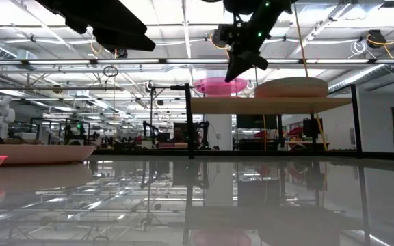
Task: Place and stack plates onto a shelf
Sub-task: Stack the pink plate on top of the orange plate on the shelf
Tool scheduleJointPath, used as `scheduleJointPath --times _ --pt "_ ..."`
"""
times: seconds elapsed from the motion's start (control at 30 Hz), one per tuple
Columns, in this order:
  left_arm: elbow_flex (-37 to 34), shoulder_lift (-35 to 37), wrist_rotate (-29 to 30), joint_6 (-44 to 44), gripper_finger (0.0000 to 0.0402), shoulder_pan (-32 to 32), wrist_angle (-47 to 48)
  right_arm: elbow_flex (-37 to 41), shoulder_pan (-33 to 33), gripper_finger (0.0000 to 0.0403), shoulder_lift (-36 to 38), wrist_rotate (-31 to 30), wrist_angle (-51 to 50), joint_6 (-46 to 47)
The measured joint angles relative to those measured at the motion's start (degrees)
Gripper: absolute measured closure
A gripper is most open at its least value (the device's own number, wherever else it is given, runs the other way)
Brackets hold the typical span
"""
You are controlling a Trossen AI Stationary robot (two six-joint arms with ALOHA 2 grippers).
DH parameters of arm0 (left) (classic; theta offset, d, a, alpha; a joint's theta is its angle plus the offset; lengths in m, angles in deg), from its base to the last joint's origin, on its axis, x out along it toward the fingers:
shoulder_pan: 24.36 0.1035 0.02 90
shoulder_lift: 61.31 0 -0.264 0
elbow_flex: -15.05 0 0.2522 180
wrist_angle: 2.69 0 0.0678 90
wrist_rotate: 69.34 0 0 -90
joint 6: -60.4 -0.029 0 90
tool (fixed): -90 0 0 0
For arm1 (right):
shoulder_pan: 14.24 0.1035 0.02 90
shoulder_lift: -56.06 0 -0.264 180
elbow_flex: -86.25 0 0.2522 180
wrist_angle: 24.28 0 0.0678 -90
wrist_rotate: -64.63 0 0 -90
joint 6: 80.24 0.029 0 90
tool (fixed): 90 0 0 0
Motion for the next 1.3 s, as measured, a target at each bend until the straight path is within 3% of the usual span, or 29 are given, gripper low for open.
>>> scheduleJointPath --times 0.83,1.3 --pt "0.0 0.0 -0.01 1.03 0.016 0.0 0.01 0.02 -1.09 0.04 -3.21 -0.51 1.28 -0.79" --pt "0.0 0.0 -0.02 1.19 0.016 0.0 0.04 0.02 -0.15 0.0295 -2.1 -3.42 2.69 0.11"
